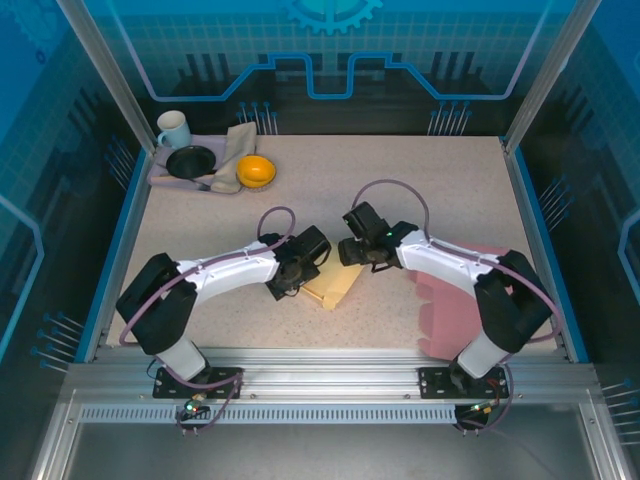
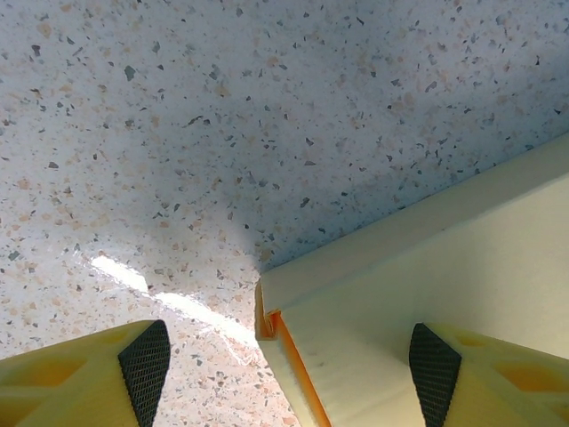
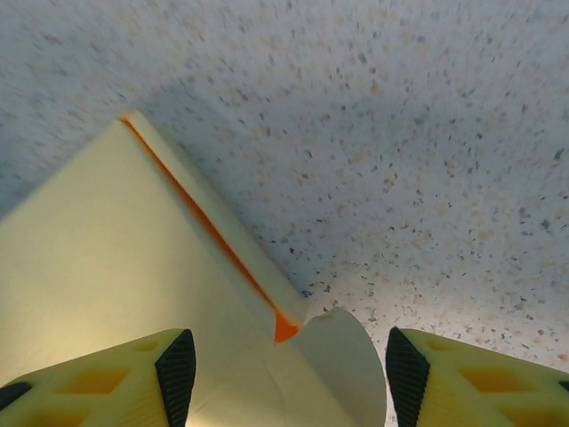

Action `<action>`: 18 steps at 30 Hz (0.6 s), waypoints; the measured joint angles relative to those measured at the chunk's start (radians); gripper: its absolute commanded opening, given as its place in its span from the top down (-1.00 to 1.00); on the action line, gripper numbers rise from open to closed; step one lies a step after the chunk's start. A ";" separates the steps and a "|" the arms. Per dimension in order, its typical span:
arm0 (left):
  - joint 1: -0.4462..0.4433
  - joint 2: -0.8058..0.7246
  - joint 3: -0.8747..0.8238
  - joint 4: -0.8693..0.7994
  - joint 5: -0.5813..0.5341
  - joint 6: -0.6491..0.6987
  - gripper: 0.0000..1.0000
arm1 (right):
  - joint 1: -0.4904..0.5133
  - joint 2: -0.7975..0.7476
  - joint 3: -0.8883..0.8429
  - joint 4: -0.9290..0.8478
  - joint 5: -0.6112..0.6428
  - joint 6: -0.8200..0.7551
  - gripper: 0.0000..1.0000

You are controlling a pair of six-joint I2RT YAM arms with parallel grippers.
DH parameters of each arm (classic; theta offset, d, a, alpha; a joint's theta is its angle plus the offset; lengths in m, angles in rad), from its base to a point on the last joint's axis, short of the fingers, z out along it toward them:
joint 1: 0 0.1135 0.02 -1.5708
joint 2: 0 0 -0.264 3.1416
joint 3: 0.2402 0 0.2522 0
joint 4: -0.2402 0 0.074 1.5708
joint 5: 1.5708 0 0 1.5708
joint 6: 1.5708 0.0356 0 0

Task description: Fold the paper box

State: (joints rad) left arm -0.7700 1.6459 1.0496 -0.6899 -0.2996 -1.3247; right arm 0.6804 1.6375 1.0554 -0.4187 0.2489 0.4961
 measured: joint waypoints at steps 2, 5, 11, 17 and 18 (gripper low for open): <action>0.000 0.014 0.003 0.009 0.000 0.005 -0.50 | -0.004 0.029 -0.010 0.016 -0.001 0.000 -0.22; 0.000 0.035 0.017 0.019 0.000 0.019 -0.50 | -0.009 0.034 -0.049 0.046 -0.008 0.013 -0.21; 0.023 0.104 0.087 0.037 0.001 0.074 -0.51 | -0.016 -0.044 -0.163 0.122 -0.023 0.096 -0.20; 0.096 0.243 0.249 0.112 0.005 0.232 -0.51 | -0.016 -0.094 -0.220 0.148 -0.077 0.159 -0.22; 0.105 0.273 0.286 0.127 0.009 0.271 -0.51 | -0.016 -0.094 -0.220 0.147 -0.089 0.158 -0.23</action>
State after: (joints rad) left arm -0.6647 1.9186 1.3361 -0.5629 -0.2905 -1.0538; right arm 0.6647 1.5436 0.8356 -0.2718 0.1600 0.6544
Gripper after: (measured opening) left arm 0.754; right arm 0.606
